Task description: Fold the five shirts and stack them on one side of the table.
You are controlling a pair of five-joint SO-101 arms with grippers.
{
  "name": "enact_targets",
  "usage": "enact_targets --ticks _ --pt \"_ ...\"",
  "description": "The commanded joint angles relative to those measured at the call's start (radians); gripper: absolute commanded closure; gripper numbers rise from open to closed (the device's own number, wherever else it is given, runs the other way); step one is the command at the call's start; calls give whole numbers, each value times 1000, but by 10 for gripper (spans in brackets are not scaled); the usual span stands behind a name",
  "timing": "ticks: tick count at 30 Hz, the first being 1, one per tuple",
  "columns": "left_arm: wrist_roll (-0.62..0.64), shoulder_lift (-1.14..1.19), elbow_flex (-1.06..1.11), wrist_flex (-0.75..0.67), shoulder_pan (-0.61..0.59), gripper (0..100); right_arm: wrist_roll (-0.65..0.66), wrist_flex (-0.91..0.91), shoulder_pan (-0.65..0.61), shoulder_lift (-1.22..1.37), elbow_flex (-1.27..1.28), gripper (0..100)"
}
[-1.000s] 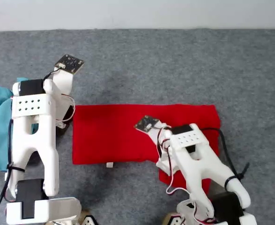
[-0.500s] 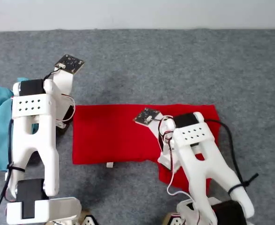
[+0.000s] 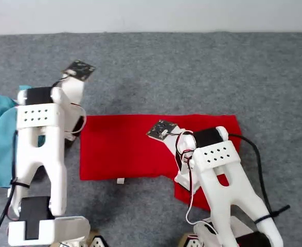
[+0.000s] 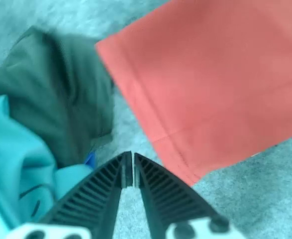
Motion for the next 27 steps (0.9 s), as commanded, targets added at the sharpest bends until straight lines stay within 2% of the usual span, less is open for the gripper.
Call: enact_targets --ticks 1,5,8,11,14,21,27 --pt "8 -75 -8 11 97 983 -34 56 21 -44 -78 797" --pt "11 -109 -8 6 206 979 -38 137 134 -45 -178 834" --pt "17 -110 -7 9 278 937 -35 183 257 -82 -255 879" --pt "83 -110 -8 3 356 909 17 196 390 -157 -288 931" --pt "95 -110 -7 -15 454 908 61 196 539 -257 -287 992" --pt "100 -48 -10 -43 692 909 126 196 878 -409 -275 990" --pt "101 87 -36 -95 852 910 144 196 1035 -435 -233 990"
